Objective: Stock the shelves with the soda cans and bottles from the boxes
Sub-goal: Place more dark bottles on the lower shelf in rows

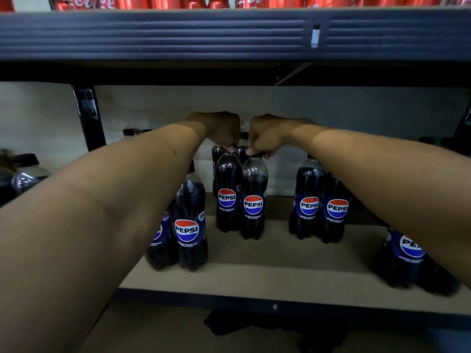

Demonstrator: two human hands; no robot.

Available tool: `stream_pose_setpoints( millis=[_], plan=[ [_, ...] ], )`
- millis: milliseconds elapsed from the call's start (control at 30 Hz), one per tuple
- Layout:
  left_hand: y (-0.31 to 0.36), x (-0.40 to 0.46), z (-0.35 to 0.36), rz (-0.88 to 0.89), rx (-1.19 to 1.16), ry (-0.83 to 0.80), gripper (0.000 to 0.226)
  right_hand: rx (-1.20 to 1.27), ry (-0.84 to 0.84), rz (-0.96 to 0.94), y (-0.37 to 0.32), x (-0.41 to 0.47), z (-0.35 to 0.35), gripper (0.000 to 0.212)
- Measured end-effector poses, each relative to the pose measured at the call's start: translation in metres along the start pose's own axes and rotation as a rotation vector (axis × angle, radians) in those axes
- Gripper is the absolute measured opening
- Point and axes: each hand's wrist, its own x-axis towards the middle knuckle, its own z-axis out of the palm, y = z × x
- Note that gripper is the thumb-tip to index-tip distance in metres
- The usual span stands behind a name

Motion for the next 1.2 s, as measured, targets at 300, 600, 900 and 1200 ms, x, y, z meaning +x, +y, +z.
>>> stream_pose_setpoints(
  millis=[300, 600, 900, 1200],
  plan=[
    [0.003, -0.007, 0.006, 0.055, 0.023, 0.053, 0.016, 0.007, -0.007, 0.015, 0.002, -0.014, -0.003, 0.027],
    [0.043, -0.011, 0.003, 0.148, 0.024, 0.024, 0.006, -0.019, 0.002, 0.057, 0.025, -0.046, -0.009, 0.016],
    [0.044, -0.023, 0.006, 0.144, 0.046, 0.057, 0.02, 0.022, -0.016, 0.073, 0.016, -0.059, -0.009, 0.015],
    [0.044, -0.021, 0.008, 0.143, 0.038, 0.065, 0.013, 0.019, 0.001, 0.079, 0.024, -0.057, -0.008, 0.014]
  ],
)
